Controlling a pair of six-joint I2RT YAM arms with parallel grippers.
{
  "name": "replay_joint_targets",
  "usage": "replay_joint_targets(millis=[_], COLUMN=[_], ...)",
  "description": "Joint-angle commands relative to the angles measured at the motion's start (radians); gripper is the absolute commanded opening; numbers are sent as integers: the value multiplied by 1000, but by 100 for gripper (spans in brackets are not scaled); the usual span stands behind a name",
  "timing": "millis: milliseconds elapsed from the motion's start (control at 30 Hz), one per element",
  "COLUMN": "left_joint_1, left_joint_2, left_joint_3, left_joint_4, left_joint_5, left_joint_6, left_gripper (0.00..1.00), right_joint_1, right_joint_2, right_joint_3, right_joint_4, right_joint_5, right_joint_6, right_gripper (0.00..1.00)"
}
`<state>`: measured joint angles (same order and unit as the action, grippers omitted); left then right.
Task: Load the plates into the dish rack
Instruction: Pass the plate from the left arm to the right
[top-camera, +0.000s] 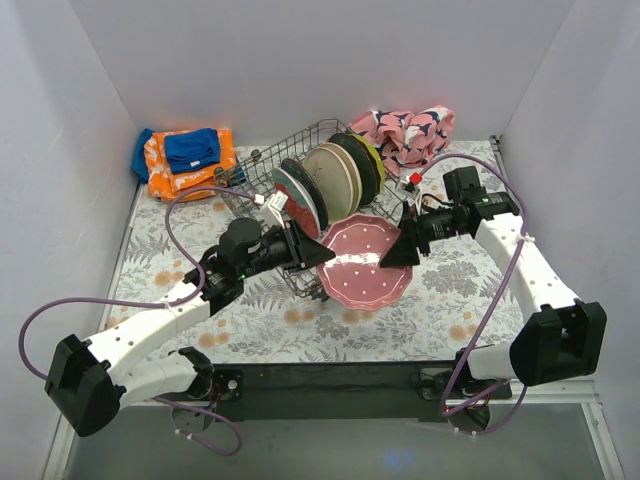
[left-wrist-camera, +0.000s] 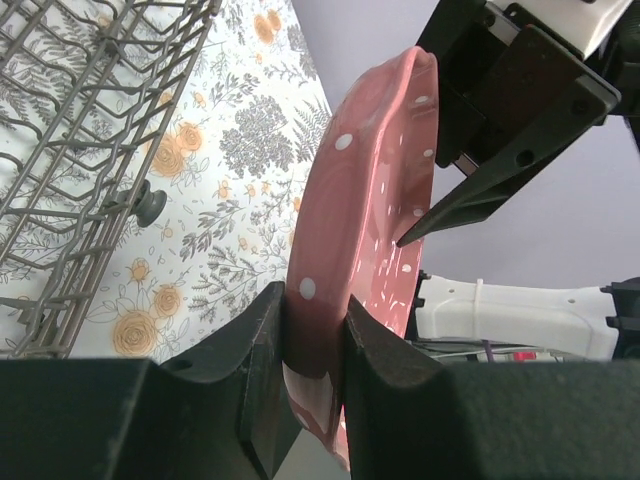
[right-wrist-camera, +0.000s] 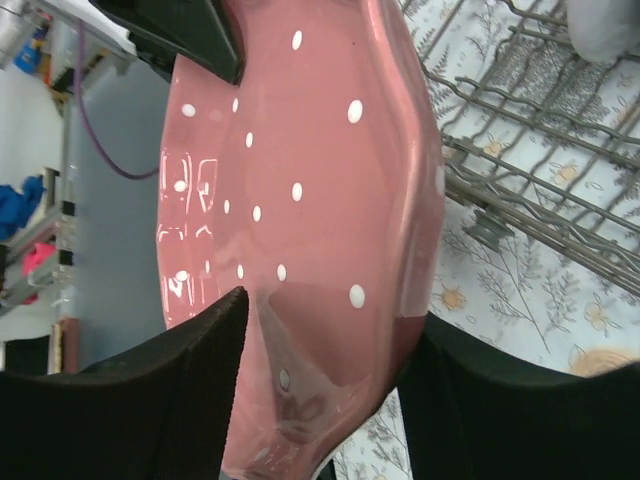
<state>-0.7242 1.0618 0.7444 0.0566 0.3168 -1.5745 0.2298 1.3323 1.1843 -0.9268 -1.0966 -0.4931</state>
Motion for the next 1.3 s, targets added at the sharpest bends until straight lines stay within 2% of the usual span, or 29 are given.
replay_joint_targets(millis=[0, 133, 300, 433, 567, 700, 733, 800, 833, 1067, 1100, 1167, 1200, 1267], left_joint_1=[29, 48, 62, 69, 78, 80, 80, 80, 80, 81, 81, 81, 81, 81], left_joint_2=[-77, -86, -79, -77, -76, -66, -63, -60, -57, -49, -48, -39, -36, -29], left_joint_3=[-3, -16, -16, -14, -13, -2, 0, 1, 0, 0, 3, 7, 7, 15], left_joint_4=[117, 123, 130, 134, 138, 134, 131, 124, 123, 98, 85, 77, 68, 54], left_joint_5=[11, 18, 27, 24, 30, 30, 31, 28, 31, 42, 44, 64, 70, 90], left_joint_6=[-16, -15, -10, -4, -1, 11, 14, 21, 24, 41, 47, 51, 50, 54], left_gripper=[0, 0, 0, 0, 0, 0, 0, 0, 0, 0, 1, 11, 21, 25], right_joint_1=[6, 6, 20, 34, 36, 36, 37, 37, 36, 36, 37, 37, 36, 37], right_joint_2=[19, 36, 74, 93, 105, 113, 114, 114, 113, 62, 56, 44, 41, 33], right_joint_3=[51, 64, 78, 86, 90, 93, 98, 100, 103, 118, 118, 123, 124, 124], right_joint_4=[-23, -24, -24, -23, -23, -23, -21, -21, -21, -15, -12, -9, -7, -4], right_joint_5=[-155, -216, -253, -267, -279, -290, -290, -296, -293, -237, -230, -212, -209, -204], right_joint_6=[33, 47, 70, 82, 97, 103, 105, 106, 106, 87, 84, 79, 77, 79], right_gripper=[61, 52, 52, 56, 53, 35, 24, 13, 2, 1, 1, 1, 1, 1])
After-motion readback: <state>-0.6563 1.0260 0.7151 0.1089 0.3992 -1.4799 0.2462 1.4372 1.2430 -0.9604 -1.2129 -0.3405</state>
